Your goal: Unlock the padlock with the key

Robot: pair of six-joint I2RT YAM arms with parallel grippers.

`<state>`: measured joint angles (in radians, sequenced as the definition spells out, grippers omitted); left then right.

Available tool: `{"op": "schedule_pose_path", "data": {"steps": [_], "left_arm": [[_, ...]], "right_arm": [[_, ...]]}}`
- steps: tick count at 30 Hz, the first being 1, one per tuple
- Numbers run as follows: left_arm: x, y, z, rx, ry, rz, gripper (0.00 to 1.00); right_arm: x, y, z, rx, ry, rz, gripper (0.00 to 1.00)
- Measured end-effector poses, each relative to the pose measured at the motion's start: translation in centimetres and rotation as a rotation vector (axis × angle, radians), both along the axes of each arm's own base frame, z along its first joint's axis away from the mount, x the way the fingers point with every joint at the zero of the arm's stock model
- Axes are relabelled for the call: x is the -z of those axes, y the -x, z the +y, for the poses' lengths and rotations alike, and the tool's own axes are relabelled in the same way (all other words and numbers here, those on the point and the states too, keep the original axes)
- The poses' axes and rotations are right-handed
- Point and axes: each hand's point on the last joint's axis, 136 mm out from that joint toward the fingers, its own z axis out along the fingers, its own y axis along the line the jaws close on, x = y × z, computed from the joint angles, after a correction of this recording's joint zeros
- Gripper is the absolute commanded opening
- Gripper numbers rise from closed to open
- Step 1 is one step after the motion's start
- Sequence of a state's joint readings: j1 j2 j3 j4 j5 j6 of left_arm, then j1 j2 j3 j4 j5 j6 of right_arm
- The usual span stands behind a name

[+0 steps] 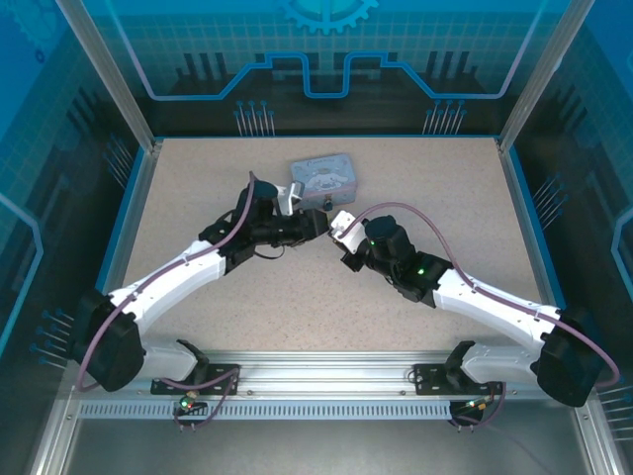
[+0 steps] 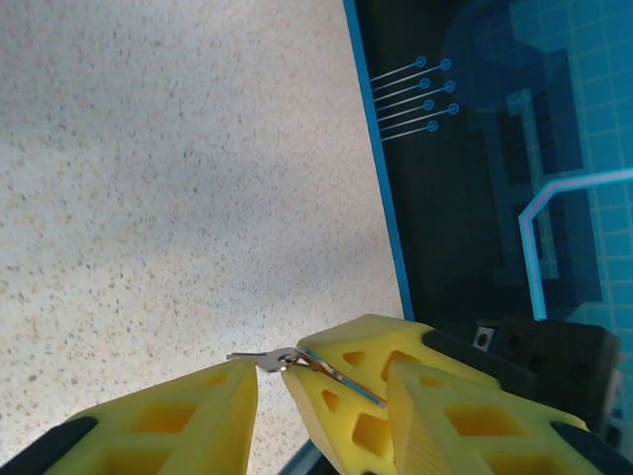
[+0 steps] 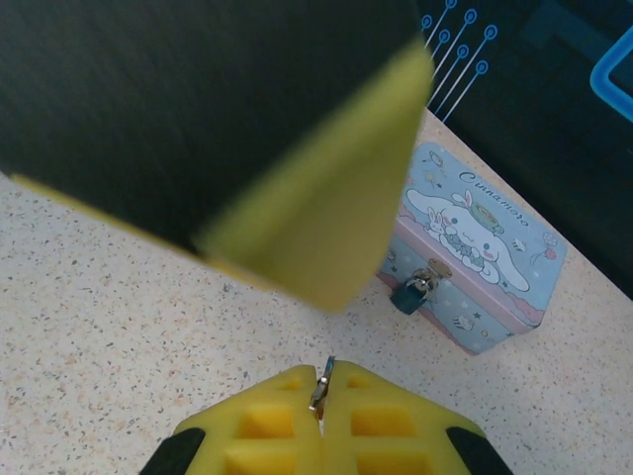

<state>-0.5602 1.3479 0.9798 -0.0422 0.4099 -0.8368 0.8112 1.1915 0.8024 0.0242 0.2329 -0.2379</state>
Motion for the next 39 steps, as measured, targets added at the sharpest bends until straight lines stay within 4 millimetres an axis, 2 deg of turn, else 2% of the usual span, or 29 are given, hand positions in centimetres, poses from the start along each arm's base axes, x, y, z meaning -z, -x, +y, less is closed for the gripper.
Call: {"op": "schedule_pose_path", "data": {"steps": [4,11,20,27,28,30,32,36,39], "left_arm": [[0.9,0.0,-1.2,0.009,0.013,0.034,0.40],[0.3,-0.2,-2.0,0.004,0.054,0.034,0.39],[0.7,-0.7,-2.0,-0.020,0.056,0.055,0.14],[1.1,-0.9,-1.9,-0.028,0.047,0.062,0.06],[1.1,-0.9,-1.9,-0.026,0.046,0.060,0.09],[1.2,-0.8,-1.9,-0.021,0.037,0.052,0.26],[1.4,-0.7,-1.9,-0.018,0.021,0.044,0.33],[1.4,-0.5,-0.4,-0.053,-0.035,0.025,0.42],[-0.1,-0.9,2.6,-0.135,-0.043,-0.018,0.43]], "right_arm": [[0.0,0.0,0.0,-0.004,0.013,-0.009,0.00],[0.0,-0.2,-0.2,0.003,0.029,-0.022,0.00],[0.1,-0.4,-0.6,0.025,0.041,-0.029,0.00],[0.5,-0.6,-0.9,0.041,0.062,-0.026,0.00],[0.5,-0.6,-0.9,0.043,0.064,-0.025,0.00],[0.6,-0.6,-0.9,0.041,0.066,-0.023,0.00],[1.0,-0.4,-0.8,0.027,0.070,-0.007,0.00],[2.6,-0.4,-1.3,0.037,0.105,0.074,0.00],[4.5,-0.6,-2.2,0.080,0.134,0.197,0.00]]}}
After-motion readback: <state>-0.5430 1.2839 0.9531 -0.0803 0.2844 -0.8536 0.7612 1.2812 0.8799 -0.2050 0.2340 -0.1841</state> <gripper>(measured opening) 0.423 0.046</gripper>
